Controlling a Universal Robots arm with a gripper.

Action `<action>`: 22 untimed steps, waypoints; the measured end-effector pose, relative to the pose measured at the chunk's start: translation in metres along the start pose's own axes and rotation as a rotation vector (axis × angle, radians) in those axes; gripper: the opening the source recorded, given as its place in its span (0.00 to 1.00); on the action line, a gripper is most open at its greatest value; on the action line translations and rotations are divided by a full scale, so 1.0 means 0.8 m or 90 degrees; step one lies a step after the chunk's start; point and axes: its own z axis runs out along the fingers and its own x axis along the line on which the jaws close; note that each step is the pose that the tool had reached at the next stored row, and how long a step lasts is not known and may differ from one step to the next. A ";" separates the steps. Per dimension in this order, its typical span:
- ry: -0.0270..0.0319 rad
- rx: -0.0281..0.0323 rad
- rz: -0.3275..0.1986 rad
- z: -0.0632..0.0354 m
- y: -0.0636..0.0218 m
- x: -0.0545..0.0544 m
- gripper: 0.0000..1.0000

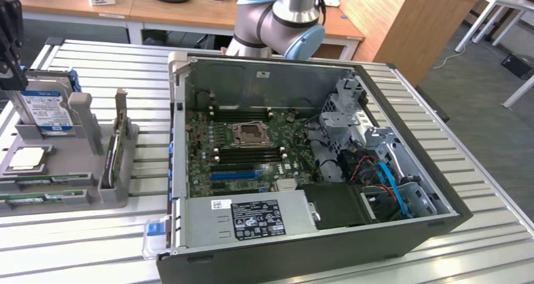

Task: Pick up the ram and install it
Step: 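Pick up the ram and move it above insertion slot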

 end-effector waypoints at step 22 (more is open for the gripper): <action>0.0001 -0.0001 0.000 0.001 0.000 0.000 0.25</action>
